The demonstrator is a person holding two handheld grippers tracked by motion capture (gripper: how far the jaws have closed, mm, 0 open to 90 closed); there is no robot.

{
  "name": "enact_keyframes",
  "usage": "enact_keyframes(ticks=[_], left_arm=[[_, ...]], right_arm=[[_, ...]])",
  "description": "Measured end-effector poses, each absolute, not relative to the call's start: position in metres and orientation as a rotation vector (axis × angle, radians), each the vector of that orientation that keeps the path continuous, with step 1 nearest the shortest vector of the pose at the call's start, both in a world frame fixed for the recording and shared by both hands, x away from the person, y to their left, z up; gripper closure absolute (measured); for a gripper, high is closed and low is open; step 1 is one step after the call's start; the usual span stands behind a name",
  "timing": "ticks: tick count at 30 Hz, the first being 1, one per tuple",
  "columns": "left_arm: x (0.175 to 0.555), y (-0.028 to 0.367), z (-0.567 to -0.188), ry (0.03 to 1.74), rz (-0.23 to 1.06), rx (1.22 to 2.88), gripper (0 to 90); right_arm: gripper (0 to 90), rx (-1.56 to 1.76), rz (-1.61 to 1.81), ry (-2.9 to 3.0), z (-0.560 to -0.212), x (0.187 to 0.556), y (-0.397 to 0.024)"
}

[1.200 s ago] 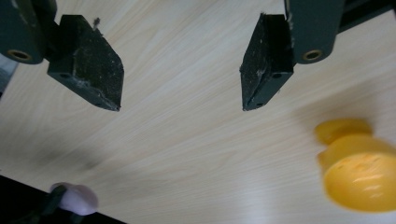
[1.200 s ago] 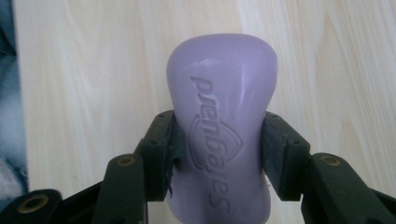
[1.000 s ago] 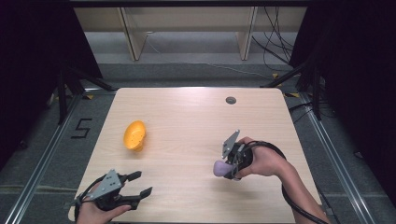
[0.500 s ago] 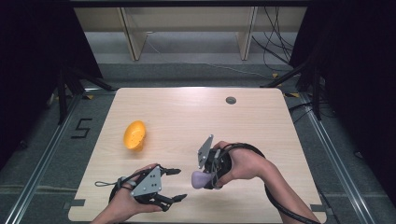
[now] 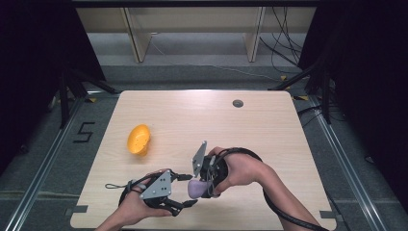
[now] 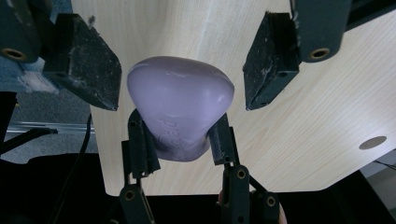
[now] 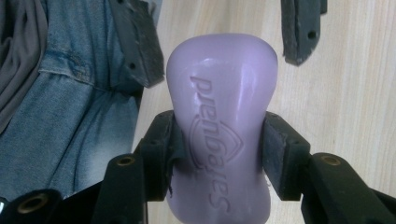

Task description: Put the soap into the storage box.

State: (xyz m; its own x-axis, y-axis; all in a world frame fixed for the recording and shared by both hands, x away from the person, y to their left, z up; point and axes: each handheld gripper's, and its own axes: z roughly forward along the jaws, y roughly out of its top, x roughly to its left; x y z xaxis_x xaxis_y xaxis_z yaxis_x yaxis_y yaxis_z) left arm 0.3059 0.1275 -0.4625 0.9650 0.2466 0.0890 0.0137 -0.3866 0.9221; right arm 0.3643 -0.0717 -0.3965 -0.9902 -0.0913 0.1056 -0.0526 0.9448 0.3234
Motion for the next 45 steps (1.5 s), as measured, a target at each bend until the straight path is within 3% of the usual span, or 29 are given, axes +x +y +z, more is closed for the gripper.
enact_keyframes(ticks=[14,24,26,45], left_arm=[[0.306,0.124,-0.465,0.149,0.234,1.956,38.0],[0.304,0.127,-0.463,0.149,0.219,1.943,39.1],[0.304,0.128,-0.460,0.132,0.233,1.940,39.2],[0.299,0.131,-0.450,0.176,0.169,1.960,39.5]], right_arm=[[50.9,0.157,-0.489,-2.968,-0.394,0.361,-0.067],[50.8,0.171,-0.516,-2.950,-0.393,0.360,-0.068],[50.8,0.294,-0.596,-2.931,-0.393,0.364,-0.065],[50.2,0.241,-0.592,-2.877,-0.391,0.360,-0.061]])
